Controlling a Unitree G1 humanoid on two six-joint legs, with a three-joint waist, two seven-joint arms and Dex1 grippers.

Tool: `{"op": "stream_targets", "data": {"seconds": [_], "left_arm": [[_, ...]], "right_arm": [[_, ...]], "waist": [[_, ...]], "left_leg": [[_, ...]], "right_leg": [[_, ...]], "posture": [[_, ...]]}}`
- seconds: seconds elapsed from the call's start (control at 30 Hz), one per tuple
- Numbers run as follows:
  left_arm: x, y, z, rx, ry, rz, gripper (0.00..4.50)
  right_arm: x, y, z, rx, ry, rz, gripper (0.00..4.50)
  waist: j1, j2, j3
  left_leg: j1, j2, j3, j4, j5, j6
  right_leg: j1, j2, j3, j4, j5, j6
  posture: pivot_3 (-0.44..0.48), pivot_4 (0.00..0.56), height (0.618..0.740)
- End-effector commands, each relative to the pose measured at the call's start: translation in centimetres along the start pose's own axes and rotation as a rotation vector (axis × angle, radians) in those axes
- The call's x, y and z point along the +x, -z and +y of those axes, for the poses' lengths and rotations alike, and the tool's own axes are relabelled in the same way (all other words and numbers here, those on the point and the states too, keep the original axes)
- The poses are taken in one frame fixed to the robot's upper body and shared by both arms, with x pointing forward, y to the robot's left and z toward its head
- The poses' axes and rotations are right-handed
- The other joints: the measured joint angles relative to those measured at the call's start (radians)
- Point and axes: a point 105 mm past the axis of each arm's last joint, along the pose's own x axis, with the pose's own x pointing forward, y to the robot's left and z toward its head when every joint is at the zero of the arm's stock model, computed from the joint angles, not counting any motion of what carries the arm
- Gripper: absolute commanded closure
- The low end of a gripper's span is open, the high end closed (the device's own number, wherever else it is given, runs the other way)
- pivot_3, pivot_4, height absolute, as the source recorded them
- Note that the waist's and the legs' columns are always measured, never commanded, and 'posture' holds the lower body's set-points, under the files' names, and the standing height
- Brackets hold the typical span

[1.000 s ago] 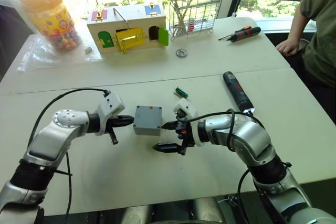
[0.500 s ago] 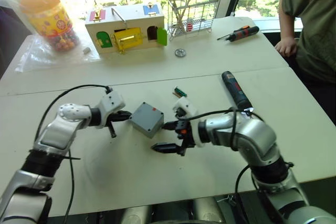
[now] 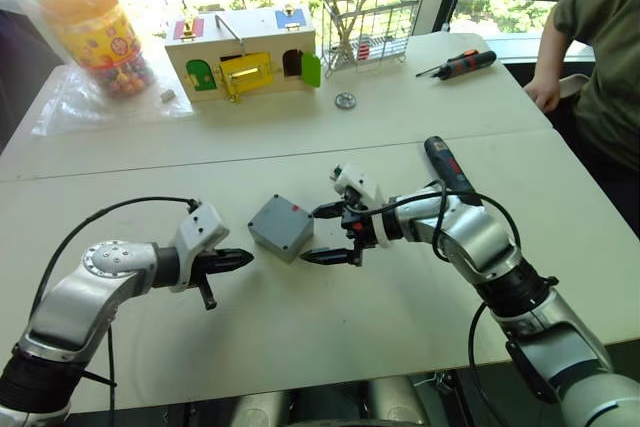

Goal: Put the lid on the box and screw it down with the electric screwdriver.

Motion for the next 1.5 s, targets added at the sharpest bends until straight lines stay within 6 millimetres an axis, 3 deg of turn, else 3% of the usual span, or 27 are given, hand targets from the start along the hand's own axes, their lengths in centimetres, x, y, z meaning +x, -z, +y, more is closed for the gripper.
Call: {"op": "stream_targets", "data": {"seconds": [0.03, 0.3, 0.53, 0.67, 0.73, 0.8, 1.0, 1.1, 1.2, 1.5], "left_arm": [[0.4, -1.3, 1.2, 0.052, -0.056, -0.045, 4.5], [1.6, -2.3, 2.1, 0.09, -0.057, -0.073, 4.5], [1.1, -2.1, 2.1, 0.098, -0.031, -0.047, 4.5], [-2.1, -2.5, 3.6, 0.133, -0.061, 0.003, 4.5], [-3.1, -4.3, 3.5, 0.147, -0.04, -0.032, 4.5], [-3.3, -6.5, 3.1, 0.161, -0.017, -0.097, 4.5], [-2.3, -10.5, 2.3, 0.188, -0.017, -0.231, 4.5], [-1.6, -10.9, 2.0, 0.209, -0.021, -0.239, 4.5], [-1.2, -10.8, 1.9, 0.221, -0.025, -0.226, 4.5], [-0.9, -9.5, 2.3, 0.218, -0.057, -0.193, 4.5]], "right_arm": [[0.5, -1.1, 1.5, -0.021, -0.073, -0.035, 0.02], [0.7, -1.1, 3.2, 0.03, -0.084, -0.052, 0.02], [0.1, -1.5, 1.9, 0.009, 0.016, -0.061, 0.02], [-4.1, -3.8, 1.0, -0.043, 0.047, -0.122, 0.02], [-5.6, -5.0, -0.6, -0.006, 0.099, -0.195, 0.02], [-6.2, -4.8, -3.0, 0.019, 0.186, -0.214, 0.02], [-5.5, -2.6, -8.8, 0.032, 0.392, -0.172, 0.02], [-4.6, -1.4, -11.2, 0.025, 0.488, -0.134, 0.63], [-4.2, -1.1, -12.3, 0.033, 0.523, -0.144, 1.6], [-3.2, -1.2, -13.4, 0.057, 0.548, -0.187, 1.6]], "waist": [[-0.002, 0.0, 0.0], [-0.001, 0.0, 0.0], [-0.001, 0.0, 0.0], [-0.001, 0.0, 0.0], [-0.001, 0.0, 0.0], [0.002, 0.0, 0.0], [-0.007, -0.001, -0.001], [-0.022, -0.001, 0.0], [-0.033, -0.001, 0.0], [-0.034, -0.001, 0.0]], "left_leg": [[0.0, 0.0, 0.0, 0.0, 0.0, 0.0], [0.0, 0.0, 0.0, 0.0, 0.0, 0.0], [0.0, 0.0, 0.0, 0.0, 0.0, 0.0], [-0.001, 0.0, 0.0, 0.0, 0.0, 0.0], [-0.001, 0.0, 0.0, 0.0, 0.0, 0.0], [0.0, 0.0, -0.001, 0.0, 0.0, 0.0], [0.0, -0.001, 0.001, 0.0, 0.0, 0.0], [0.0, 0.0, 0.001, -0.001, 0.0, 0.0], [0.0, 0.0, 0.001, -0.001, 0.0, -0.001], [0.0, 0.0, 0.001, -0.001, 0.001, -0.001]], "right_leg": [[0.0, 0.0, 0.0, 0.0, 0.0, 0.0], [0.0, 0.0, 0.0, 0.0, 0.0, 0.0], [0.0, 0.0, 0.0, 0.0, 0.0, 0.0], [-0.001, 0.0, 0.0, 0.0, 0.0, 0.0], [0.0, 0.0, 0.0, 0.0, 0.0, 0.0], [0.0, 0.0, 0.0, 0.0, 0.0, 0.0], [0.0, 0.0, -0.001, 0.0, 0.0, 0.0], [-0.001, 0.0, -0.001, 0.001, 0.0, 0.0], [-0.001, 0.002, -0.001, 0.001, 0.0, 0.0], [-0.001, 0.002, -0.001, 0.001, 0.0, 0.0]], "posture": [[0.0, 0.15, 0.74], [0.0, 0.15, 0.74], [0.0, 0.15, 0.74], [0.0, 0.15, 0.74], [0.0, 0.15, 0.74], [0.0, 0.15, 0.74], [0.0, 0.15, 0.74], [0.0, 0.15, 0.74], [0.0, 0.15, 0.74], [0.0, 0.15, 0.74]]}}
